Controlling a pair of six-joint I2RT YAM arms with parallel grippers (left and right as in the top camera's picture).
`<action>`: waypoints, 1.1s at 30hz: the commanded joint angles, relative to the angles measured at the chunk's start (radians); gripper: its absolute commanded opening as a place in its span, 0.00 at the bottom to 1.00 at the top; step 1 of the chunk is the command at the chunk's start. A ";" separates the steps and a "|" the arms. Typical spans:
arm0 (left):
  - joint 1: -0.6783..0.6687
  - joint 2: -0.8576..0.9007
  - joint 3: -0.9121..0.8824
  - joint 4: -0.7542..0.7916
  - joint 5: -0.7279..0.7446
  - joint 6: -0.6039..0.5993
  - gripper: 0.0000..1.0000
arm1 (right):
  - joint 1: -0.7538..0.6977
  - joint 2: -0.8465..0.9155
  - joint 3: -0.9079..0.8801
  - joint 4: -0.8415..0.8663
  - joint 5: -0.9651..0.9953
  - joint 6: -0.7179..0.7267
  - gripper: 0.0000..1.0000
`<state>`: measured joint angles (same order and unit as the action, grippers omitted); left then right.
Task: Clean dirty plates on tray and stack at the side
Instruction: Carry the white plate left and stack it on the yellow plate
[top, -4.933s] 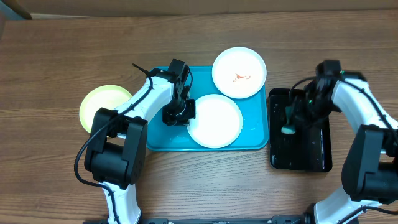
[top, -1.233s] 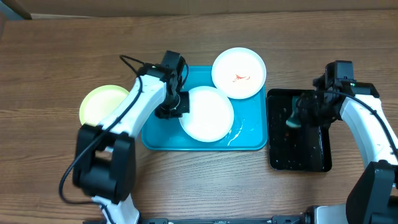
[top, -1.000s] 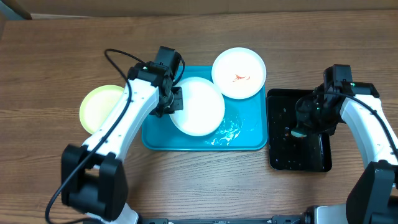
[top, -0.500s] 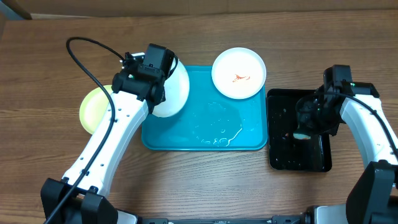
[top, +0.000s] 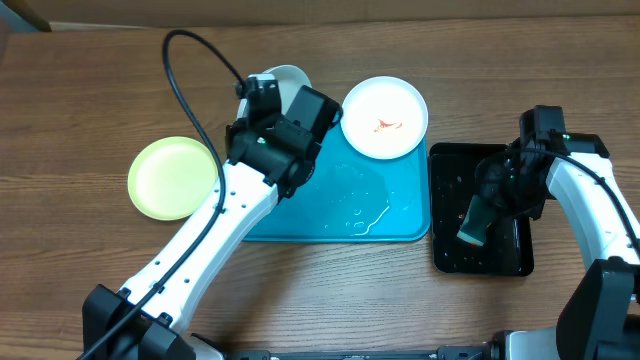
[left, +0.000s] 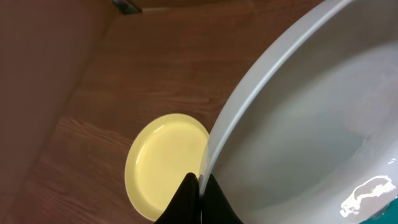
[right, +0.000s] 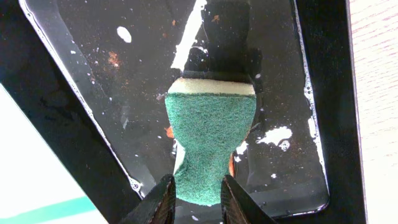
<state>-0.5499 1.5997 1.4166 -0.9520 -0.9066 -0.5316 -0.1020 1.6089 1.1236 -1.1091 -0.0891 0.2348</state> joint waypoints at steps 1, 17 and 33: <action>-0.009 -0.010 0.021 0.008 -0.092 0.039 0.04 | 0.006 -0.019 -0.005 0.003 0.011 -0.005 0.27; -0.009 -0.010 0.021 0.006 -0.087 0.038 0.04 | 0.006 -0.019 -0.005 0.006 0.010 -0.004 0.32; 0.045 -0.010 0.021 -0.008 0.163 0.038 0.04 | 0.006 -0.019 -0.005 0.007 0.010 -0.004 0.33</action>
<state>-0.5472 1.5997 1.4166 -0.9524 -0.8799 -0.4946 -0.1020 1.6089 1.1236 -1.1069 -0.0887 0.2340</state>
